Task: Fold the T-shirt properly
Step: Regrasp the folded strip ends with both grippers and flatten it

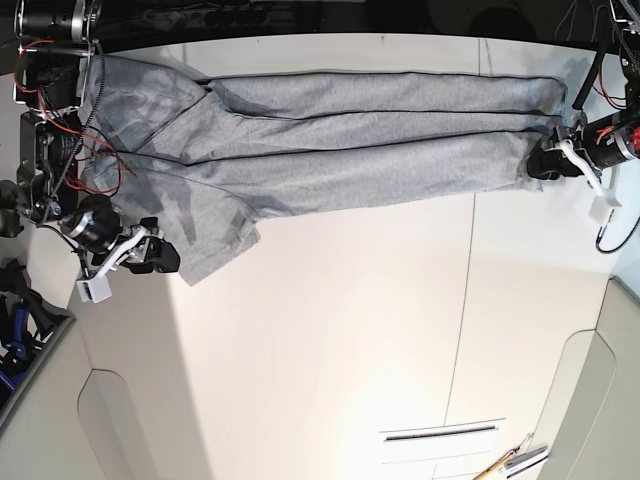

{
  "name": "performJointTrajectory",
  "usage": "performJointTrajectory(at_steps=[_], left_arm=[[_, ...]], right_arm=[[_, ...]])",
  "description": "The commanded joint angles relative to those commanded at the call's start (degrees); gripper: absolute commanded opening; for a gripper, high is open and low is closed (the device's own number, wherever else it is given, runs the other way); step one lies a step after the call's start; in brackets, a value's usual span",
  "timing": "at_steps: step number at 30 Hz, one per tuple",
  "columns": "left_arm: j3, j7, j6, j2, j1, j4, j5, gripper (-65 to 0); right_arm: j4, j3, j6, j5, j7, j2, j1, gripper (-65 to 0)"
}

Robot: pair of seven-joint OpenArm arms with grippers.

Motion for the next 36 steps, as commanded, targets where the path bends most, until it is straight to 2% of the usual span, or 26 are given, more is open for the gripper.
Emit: performJointTrajectory(at_steps=[6, 14, 15, 19, 20, 25, 27, 30, 33, 36], left_arm=[[0.0, 0.0, 0.0, 0.0, 0.0, 0.0, 0.0, -48.1], [0.0, 0.0, 0.0, 0.0, 0.0, 0.0, 0.5, -48.2], [0.0, 0.0, 0.0, 0.0, 0.0, 0.0, 0.5, -48.2], [0.0, 0.0, 0.0, 0.0, 0.0, 0.0, 0.5, -48.2], [0.0, 0.0, 0.0, 0.0, 0.0, 0.0, 0.5, -48.2], [0.0, 0.0, 0.0, 0.0, 0.0, 0.0, 0.6, -48.2], [0.0, 0.5, 0.0, 0.0, 0.0, 0.0, 0.8, -48.2], [0.0, 2.9, 0.0, 0.0, 0.0, 0.0, 0.5, -48.2], [0.0, 3.8, 0.0, -1.0, 0.0, 0.0, -2.4, -48.2], [0.0, 3.9, 0.0, -2.8, 0.0, 0.0, -2.8, -48.2]], right_arm=[[-1.0, -1.0, 0.26, -0.1, -2.2, -3.6, 0.2, -31.4], [-0.7, -1.0, 0.26, -0.1, -2.4, -7.6, 0.1, -32.9], [-0.7, -1.0, 0.24, 0.1, -2.4, -7.6, 0.1, -37.4], [-0.7, -0.9, 0.24, 0.0, -2.4, -7.5, 0.1, -63.2], [-0.7, -0.9, 0.24, 0.0, -2.4, -7.5, 0.1, -65.0], [1.0, 0.7, 0.22, 0.7, -3.6, -7.5, 0.1, -65.0], [3.5, 2.8, 0.22, 3.3, -8.3, -7.5, 0.0, -65.0], [11.3, 7.0, 0.24, 7.8, -13.5, -7.5, -3.1, -65.0], [21.3, 10.9, 0.24, 8.5, -14.8, -7.4, -8.9, -65.0], [29.7, 14.1, 0.24, 9.6, -16.0, -7.1, -15.8, -65.0]])
